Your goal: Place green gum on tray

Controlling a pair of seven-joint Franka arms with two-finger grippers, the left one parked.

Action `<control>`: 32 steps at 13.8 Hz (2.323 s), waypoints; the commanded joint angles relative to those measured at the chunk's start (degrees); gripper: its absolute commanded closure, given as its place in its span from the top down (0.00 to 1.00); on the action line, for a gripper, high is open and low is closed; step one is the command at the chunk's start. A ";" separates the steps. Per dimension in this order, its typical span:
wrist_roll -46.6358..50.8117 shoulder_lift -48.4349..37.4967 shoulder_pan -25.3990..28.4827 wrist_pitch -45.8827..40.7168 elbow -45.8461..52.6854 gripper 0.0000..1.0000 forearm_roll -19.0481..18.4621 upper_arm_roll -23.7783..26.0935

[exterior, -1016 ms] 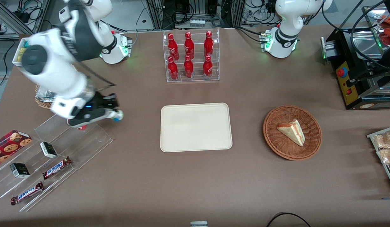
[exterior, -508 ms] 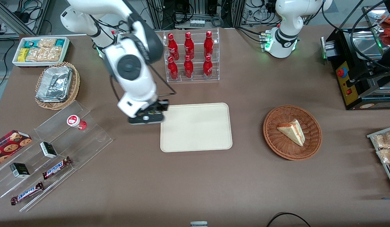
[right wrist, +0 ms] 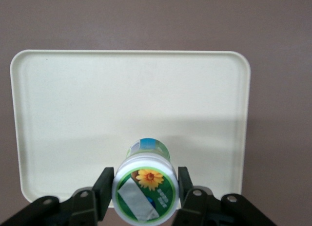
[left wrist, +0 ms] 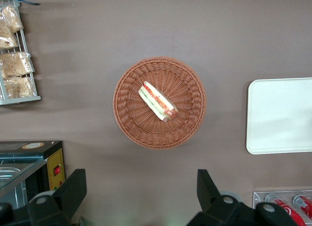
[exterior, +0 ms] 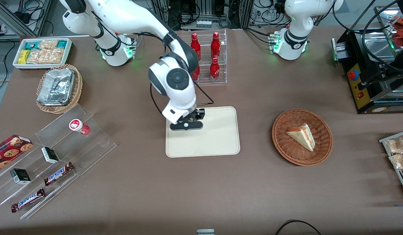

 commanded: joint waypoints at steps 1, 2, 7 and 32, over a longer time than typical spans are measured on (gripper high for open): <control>2.73 5.04 1.59 1.14 4.47 0.00 0.38 -0.13; 2.82 6.01 1.68 2.44 4.39 0.00 0.38 -0.13; 2.99 8.74 2.38 4.30 4.30 0.00 0.56 -0.13; -16.15 -27.72 -17.01 -20.46 -10.55 1.00 0.82 -0.66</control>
